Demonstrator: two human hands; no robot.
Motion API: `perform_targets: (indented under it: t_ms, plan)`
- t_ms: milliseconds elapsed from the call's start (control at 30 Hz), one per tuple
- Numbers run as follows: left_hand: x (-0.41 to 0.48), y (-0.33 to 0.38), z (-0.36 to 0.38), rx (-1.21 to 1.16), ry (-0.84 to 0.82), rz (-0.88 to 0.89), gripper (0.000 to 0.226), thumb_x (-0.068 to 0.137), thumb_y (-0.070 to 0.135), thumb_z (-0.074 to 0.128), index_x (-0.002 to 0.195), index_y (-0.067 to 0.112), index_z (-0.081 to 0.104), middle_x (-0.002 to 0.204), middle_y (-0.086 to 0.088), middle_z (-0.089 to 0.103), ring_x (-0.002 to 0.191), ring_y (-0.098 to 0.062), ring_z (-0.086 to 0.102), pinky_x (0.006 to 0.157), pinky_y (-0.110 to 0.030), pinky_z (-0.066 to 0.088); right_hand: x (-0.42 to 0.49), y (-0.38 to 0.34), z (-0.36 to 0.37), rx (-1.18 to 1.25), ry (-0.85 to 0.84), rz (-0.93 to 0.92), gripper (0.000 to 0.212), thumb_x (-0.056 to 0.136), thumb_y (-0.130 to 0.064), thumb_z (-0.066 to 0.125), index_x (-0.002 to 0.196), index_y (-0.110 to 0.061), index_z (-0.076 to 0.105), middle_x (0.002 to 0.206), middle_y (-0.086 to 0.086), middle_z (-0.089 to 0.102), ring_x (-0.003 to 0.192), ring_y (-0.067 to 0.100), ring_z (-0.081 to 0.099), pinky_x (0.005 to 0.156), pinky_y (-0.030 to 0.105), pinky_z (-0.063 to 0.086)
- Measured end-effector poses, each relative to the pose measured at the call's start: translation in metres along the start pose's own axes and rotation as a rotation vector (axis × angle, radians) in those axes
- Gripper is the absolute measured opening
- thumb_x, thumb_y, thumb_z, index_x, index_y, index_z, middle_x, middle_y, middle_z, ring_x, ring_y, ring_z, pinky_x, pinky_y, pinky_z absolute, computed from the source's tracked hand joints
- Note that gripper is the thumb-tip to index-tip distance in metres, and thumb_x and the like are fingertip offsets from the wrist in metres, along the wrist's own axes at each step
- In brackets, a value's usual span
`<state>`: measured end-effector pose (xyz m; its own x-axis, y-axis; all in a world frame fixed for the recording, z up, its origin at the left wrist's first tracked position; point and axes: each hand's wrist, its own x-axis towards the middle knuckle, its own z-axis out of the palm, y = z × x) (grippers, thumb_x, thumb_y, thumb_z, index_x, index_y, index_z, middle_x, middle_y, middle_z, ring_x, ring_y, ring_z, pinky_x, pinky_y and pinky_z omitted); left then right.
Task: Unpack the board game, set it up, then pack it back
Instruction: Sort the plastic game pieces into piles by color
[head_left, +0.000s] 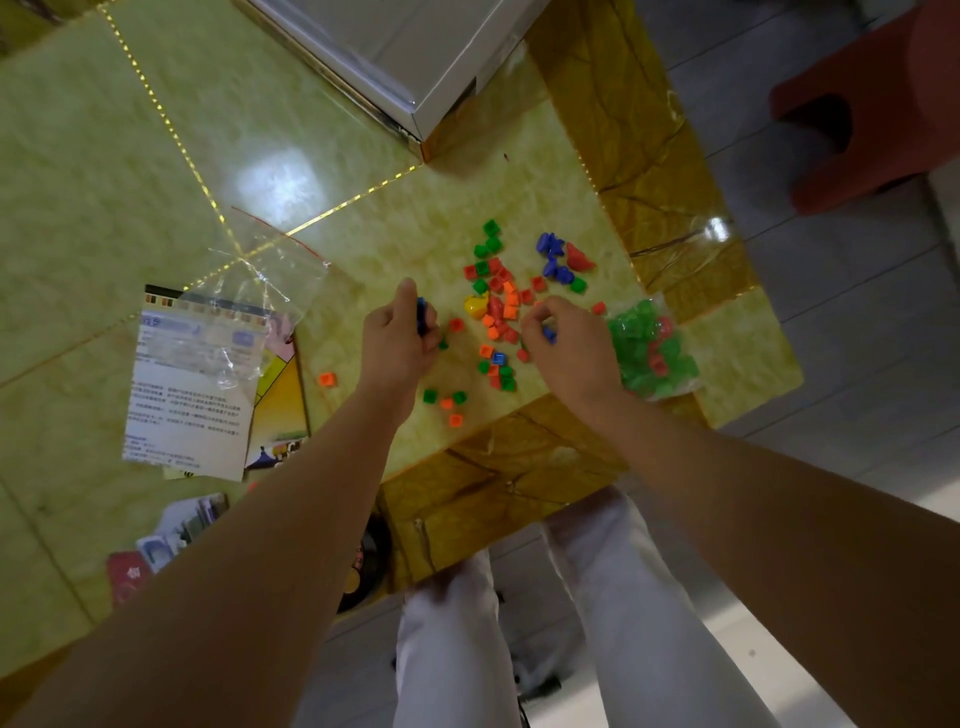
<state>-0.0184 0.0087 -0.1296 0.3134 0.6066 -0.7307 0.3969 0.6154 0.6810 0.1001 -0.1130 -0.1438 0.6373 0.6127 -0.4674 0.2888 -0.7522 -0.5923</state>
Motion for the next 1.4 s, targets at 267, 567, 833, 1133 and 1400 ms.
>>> perform_targets:
  t_ms: [267,567,833,1133,1400]
  plan:
    - [-0.01,-0.007,0.01,-0.071,-0.203,-0.224,0.031,0.089,0.011,0.028,0.065,0.01,0.049,0.062,-0.004,0.05,0.046,-0.013,0.035,0.04,-0.019,0.025,0.008,-0.005,-0.031,0.777,-0.179,0.491,0.027,0.095,-0.007,0.038,0.076,-0.009,0.058,0.059,0.003,0.048,0.045,0.01,0.036,0.035,0.017,0.027]
    - [-0.011,-0.028,0.037,1.201,0.096,0.34,0.035,0.094,0.043,0.056,0.076,0.014,0.066,0.069,-0.001,0.062,0.068,-0.022,0.058,0.055,-0.029,0.037,0.004,0.021,-0.032,0.188,0.138,0.095,0.032,0.092,-0.013,0.041,0.065,-0.011,0.059,0.06,0.001,0.058,0.054,0.017,0.052,0.052,0.034,0.042]
    - [-0.012,-0.034,0.052,1.301,0.153,0.325,0.025,0.086,0.041,0.066,0.091,0.017,0.072,0.084,-0.004,0.069,0.082,-0.026,0.064,0.062,-0.033,0.045,-0.025,0.056,-0.04,-0.338,-0.016,-0.216,0.034,0.094,-0.023,0.037,0.078,-0.01,0.064,0.055,0.003,0.055,0.048,0.021,0.049,0.043,0.024,0.025]
    - [-0.02,-0.024,0.052,1.009,0.173,0.316,0.024,0.091,0.03,0.05,0.074,0.014,0.056,0.062,0.003,0.05,0.06,-0.017,0.046,0.05,-0.03,0.027,-0.006,0.05,-0.051,-0.471,0.017,-0.158,0.033,0.096,-0.004,0.046,0.125,-0.019,0.054,0.076,0.0,0.062,0.063,0.022,0.061,0.052,0.033,0.048]
    - [-0.023,-0.025,0.042,0.775,0.134,0.284,0.043,0.097,0.023,0.041,0.054,0.019,0.033,0.052,0.003,0.035,0.05,-0.013,0.033,0.049,-0.033,0.02,0.004,0.036,-0.018,-0.674,-0.019,-0.116,0.025,0.097,-0.015,0.054,0.121,-0.013,0.049,0.067,-0.002,0.06,0.052,0.016,0.054,0.04,0.022,0.027]
